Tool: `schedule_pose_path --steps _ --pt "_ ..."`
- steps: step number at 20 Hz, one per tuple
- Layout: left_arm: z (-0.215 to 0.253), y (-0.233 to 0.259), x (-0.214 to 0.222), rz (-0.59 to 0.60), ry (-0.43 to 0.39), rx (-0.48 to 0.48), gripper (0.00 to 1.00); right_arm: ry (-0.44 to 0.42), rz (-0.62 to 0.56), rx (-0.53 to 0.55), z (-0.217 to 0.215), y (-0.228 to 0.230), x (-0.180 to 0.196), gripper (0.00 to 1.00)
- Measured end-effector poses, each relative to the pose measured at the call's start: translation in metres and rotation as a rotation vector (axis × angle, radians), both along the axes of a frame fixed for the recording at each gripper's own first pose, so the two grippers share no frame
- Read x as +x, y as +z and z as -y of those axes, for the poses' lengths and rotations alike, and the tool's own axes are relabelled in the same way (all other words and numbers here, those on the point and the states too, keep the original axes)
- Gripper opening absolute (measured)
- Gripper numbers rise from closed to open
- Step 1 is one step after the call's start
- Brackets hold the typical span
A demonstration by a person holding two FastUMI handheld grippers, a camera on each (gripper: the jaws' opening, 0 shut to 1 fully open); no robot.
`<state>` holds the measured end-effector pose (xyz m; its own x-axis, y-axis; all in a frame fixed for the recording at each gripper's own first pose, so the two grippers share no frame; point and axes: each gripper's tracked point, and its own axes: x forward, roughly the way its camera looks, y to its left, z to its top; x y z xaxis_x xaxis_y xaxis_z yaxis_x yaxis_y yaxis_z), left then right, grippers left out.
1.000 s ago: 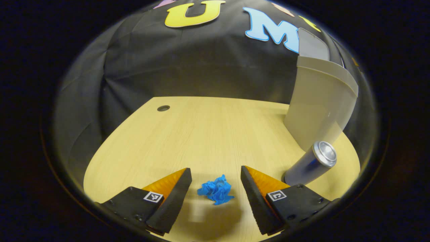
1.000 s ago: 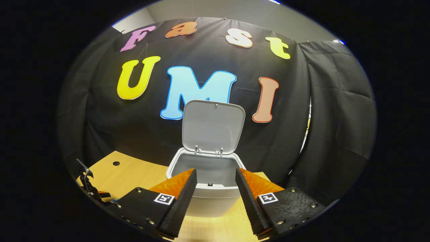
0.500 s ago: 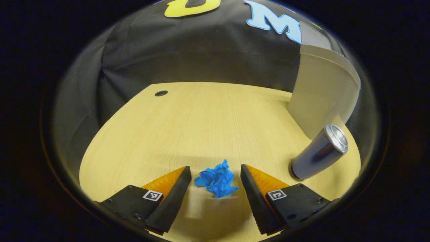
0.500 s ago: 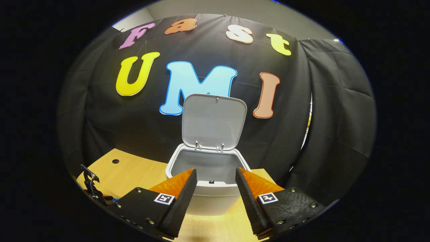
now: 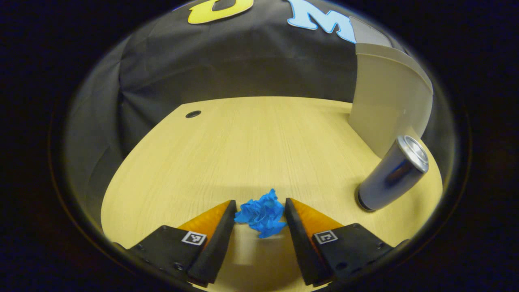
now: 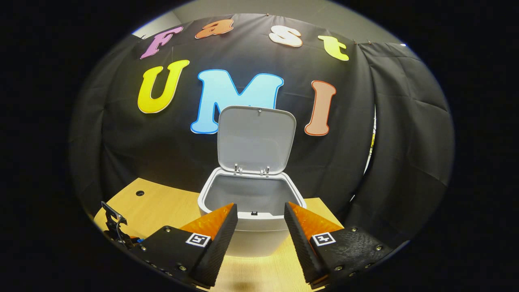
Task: Press the lid of the desktop garbage bin to open it, pick up the crumpled paper on the desktop and throw it into the bin, then pick up the pop can on the desktop and drop it into the bin, and finally close the garbage bin lid.
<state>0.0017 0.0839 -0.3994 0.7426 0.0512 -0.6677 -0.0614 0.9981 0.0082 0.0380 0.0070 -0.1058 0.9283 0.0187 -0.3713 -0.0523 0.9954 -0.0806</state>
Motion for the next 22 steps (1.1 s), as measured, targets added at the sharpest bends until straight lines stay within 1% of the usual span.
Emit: schedule_pose_path --steps 3,7,8,10,11,14,19,20,22 --pt "0.000 -0.001 -0.002 -0.006 0.010 0.002 0.55 0.004 0.003 -0.005 0.001 0.000 -0.001 0.76" --pt "0.001 0.002 -0.003 -0.010 0.015 0.007 0.54 0.005 0.000 -0.009 0.002 -0.001 -0.002 0.76" --pt "-0.003 0.007 -0.002 0.003 0.034 0.034 0.55 0.005 0.000 -0.009 0.002 -0.001 -0.002 0.76" --pt "-0.002 0.010 0.002 0.012 0.035 0.026 0.28 0.005 0.002 -0.009 0.003 -0.001 -0.004 0.76" --pt "-0.003 0.010 0.001 0.008 0.033 0.031 0.29 0.005 0.002 -0.008 0.004 0.000 -0.005 0.76" --pt "-0.003 0.021 0.004 0.028 0.032 0.052 0.27 0.006 0.001 -0.007 0.005 0.000 -0.006 0.76" --pt "0.009 0.060 0.018 0.110 0.001 0.070 0.28 0.008 0.001 0.003 0.007 -0.002 -0.010 0.76" --pt "0.012 0.070 0.021 0.128 -0.004 0.065 0.29 0.008 0.001 0.005 0.007 -0.002 -0.010 0.76" --pt "0.018 0.090 0.029 0.172 -0.006 0.055 0.29 0.008 0.001 0.010 0.008 -0.002 -0.013 0.76"
